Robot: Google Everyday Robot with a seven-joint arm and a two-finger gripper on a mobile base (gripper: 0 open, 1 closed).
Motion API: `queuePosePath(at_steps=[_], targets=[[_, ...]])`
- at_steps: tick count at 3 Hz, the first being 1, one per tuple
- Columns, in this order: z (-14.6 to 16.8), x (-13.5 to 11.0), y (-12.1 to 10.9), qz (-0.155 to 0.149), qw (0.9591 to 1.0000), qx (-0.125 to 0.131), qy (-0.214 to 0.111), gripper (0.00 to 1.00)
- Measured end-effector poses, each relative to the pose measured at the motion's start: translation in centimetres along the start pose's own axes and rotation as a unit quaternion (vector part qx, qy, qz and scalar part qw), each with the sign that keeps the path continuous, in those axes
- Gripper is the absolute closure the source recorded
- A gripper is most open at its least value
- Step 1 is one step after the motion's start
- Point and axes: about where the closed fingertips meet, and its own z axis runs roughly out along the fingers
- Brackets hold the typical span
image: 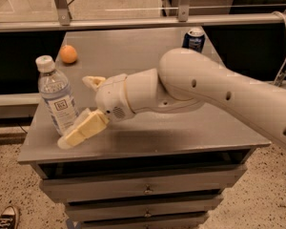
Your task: Knock blue plastic bottle over
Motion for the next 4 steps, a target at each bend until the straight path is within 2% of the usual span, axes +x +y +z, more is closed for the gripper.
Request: queuePosePath(at_steps=[1, 2, 3, 4], targets=[[2.1, -0.5, 0.3, 0.003, 0.9995, -0.004, -0.033, 0.0], [4.2, -1.1, 0.6, 0.011, 0.998, -0.009, -0.062, 0.17], [5.1, -1.2, 0.4, 0.016, 0.9969, -0.003, -0.077, 0.39], [4.6, -2.0, -0.8, 0.008, 0.9967, 0.015, -0.08, 0.7]])
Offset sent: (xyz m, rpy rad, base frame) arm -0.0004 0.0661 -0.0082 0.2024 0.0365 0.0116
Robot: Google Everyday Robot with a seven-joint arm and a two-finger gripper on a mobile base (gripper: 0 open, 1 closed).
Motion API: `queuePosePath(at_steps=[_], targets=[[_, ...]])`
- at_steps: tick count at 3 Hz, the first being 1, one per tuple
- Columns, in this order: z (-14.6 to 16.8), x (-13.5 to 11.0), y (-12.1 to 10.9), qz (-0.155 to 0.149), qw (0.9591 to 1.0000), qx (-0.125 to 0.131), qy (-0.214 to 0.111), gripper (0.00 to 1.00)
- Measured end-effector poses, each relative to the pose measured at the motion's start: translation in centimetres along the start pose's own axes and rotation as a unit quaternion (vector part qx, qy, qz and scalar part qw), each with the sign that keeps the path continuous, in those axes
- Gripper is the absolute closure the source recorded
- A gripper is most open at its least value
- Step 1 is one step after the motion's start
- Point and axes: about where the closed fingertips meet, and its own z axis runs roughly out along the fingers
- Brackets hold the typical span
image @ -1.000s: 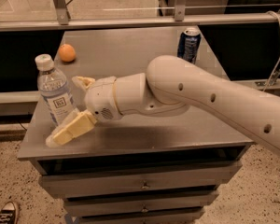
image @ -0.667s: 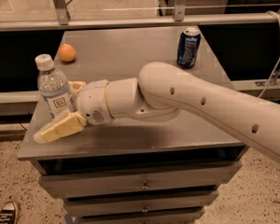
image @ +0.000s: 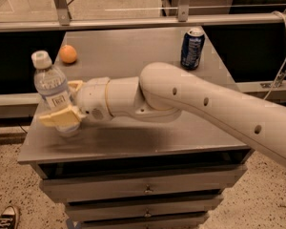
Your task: Knock blue plastic bottle over
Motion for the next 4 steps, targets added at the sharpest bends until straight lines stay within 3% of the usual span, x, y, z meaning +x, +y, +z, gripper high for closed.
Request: queuePosePath(at_steps=[1, 2, 3, 4], targets=[[-2.0, -1.1, -2.0, -0.019, 0.9993, 0.02, 0.026, 0.94], [-3.4, -4.6, -1.5, -0.078, 0.9903, 0.007, 0.115, 1.0], [-5.7, -4.1, -2.0, -0.09, 0.9728, 0.002, 0.214, 1.0], [-8.6, -1.9, -3.0, -0.094, 0.9442, 0.009, 0.316, 1.0]])
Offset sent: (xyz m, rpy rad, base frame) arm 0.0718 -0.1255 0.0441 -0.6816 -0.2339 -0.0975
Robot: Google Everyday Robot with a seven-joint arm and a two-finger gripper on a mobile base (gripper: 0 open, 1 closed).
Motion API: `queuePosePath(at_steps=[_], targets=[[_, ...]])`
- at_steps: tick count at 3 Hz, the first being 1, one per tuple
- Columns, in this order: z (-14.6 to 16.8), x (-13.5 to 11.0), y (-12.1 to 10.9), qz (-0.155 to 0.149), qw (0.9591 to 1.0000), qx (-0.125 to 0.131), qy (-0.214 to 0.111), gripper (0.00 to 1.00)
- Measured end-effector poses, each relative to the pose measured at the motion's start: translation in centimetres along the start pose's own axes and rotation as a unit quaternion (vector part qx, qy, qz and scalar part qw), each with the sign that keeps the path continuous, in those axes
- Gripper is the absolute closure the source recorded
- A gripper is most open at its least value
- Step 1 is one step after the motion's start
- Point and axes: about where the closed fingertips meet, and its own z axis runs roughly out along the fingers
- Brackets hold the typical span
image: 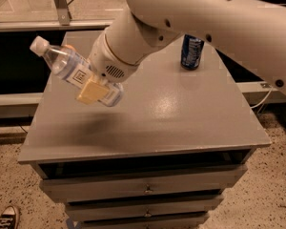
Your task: Knock blue plastic bottle over
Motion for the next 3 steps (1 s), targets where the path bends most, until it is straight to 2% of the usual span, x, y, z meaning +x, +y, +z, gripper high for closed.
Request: queuePosePath(at_steps=[1, 2, 3], targets=[[1.0, 3.3, 0.0, -0.025, 0.9946, -0.007, 0.1, 0.82], [2.9, 6.6, -0.7, -0.067, 0.9783, -0.007, 0.196, 0.53], [4.0, 8.2, -1.0, -0.083, 0.9683, -0.011, 0.235, 0.29]])
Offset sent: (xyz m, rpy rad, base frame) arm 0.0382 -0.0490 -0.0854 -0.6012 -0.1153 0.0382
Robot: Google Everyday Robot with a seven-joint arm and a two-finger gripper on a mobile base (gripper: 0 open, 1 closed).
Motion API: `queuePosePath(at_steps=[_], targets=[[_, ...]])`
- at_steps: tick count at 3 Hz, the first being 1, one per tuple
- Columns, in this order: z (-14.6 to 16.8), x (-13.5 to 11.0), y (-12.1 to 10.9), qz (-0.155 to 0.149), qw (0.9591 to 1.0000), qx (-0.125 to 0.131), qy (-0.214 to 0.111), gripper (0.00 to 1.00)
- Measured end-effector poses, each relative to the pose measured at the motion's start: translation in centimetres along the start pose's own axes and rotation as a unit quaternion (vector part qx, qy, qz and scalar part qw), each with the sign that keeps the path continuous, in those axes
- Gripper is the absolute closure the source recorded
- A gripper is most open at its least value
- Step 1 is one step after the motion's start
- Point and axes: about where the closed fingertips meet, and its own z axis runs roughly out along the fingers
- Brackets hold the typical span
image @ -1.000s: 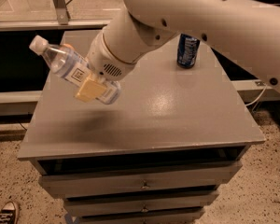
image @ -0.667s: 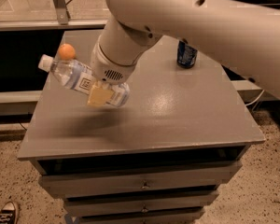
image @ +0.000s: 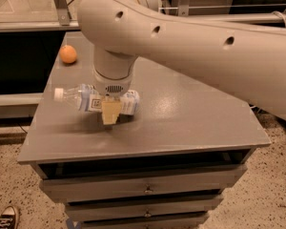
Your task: Knock blue plastic bottle over
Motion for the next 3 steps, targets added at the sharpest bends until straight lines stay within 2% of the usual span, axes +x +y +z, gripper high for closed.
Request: queuePosePath(at_steps=[1, 2, 3], targets=[[1.56, 0.38, -0.12, -0.006, 0.9998, -0.006, 0.018, 0.05], [1.36, 0.43, -0.31, -0.006, 0.9998, -0.004, 0.019, 0.0], [1.45, 0.59, -0.48, -0.004, 0.9998, -0.001, 0.019, 0.0]])
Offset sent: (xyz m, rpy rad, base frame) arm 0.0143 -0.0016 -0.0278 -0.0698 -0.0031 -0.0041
